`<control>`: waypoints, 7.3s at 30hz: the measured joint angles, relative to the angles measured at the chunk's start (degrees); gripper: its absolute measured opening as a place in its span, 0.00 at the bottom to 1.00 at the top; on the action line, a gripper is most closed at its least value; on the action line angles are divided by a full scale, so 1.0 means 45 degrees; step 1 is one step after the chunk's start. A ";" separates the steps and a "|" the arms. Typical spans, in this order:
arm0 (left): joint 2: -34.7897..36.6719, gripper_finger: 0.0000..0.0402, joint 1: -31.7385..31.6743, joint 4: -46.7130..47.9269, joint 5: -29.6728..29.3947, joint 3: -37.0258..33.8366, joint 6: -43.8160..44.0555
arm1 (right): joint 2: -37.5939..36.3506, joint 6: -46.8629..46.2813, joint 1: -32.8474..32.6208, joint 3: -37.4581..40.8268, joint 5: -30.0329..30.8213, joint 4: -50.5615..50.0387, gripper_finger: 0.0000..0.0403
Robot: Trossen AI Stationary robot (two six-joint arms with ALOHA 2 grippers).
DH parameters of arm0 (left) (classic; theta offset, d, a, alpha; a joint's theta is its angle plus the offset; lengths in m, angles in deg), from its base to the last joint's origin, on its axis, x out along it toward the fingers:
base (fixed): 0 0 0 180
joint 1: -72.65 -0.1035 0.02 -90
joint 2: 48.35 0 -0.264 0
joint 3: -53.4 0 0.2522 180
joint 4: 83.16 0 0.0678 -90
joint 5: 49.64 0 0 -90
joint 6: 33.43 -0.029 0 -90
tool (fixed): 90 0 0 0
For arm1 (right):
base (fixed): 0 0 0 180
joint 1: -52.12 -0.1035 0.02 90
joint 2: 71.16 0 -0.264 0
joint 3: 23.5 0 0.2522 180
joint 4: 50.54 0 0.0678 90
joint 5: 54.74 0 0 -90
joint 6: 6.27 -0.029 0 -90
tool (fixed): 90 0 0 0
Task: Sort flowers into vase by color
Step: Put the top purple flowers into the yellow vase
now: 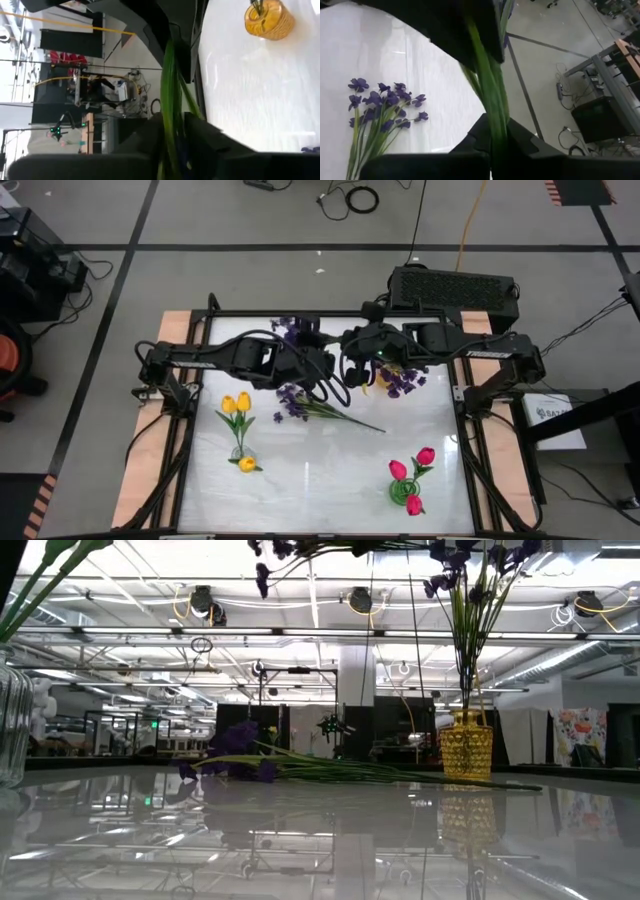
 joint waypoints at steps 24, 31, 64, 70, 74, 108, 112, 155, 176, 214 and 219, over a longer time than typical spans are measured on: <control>0.3764 0.82 0.1669 -0.5091 0.2372 -0.0483 0.4316 | -0.4011 -0.0923 0.3429 0.0097 -0.6493 0.4015 0.01; 0.3455 0.82 0.0620 -0.8125 0.4606 -0.2566 0.3989 | -0.3980 -0.2469 0.3497 0.1551 -0.8930 0.9325 0.01; 0.2351 0.55 -0.2717 -1.5061 1.1883 -0.6460 0.6676 | -0.2846 -0.4021 0.2234 0.5134 -0.8628 1.7492 0.04; 0.2351 0.26 -0.2768 -1.5008 1.1874 -0.6460 0.6672 | -0.2846 -0.3881 0.2229 0.5134 -0.8615 1.7496 0.04; 0.2351 0.05 -0.2991 -1.4918 1.1988 -0.6460 0.6699 | -0.2851 -0.3845 0.2229 0.5133 -0.8683 1.7287 0.05; 0.3487 0.05 -0.3508 -0.7595 1.2112 -0.6445 0.6555 | -0.4078 -0.3643 0.2511 0.5119 -0.8309 1.1819 0.63; 0.3581 0.07 -0.3516 -0.7569 1.2096 -0.6445 0.6522 | -0.4095 -0.3648 0.2511 0.5119 -0.8310 1.1641 0.49; 0.4075 0.76 -0.1992 -0.8674 1.0125 -0.8742 0.7648 | -0.7737 -0.3107 0.5508 0.5119 -0.6934 0.3172 0.00; 0.4056 0.71 -0.1207 -1.0698 1.0091 -1.0516 0.8315 | -1.0387 -0.5256 0.5510 1.1084 -0.6977 0.6738 0.01; 0.4007 0.71 -0.1158 -1.0154 1.0038 -1.0516 0.7993 | -1.0917 -0.4048 0.5785 1.0049 -0.5921 0.6234 0.01; 0.4007 0.71 -0.1158 -1.0153 1.0038 -1.0516 0.7988 | -0.9947 -0.4512 0.5843 1.0059 -0.5990 0.5138 0.01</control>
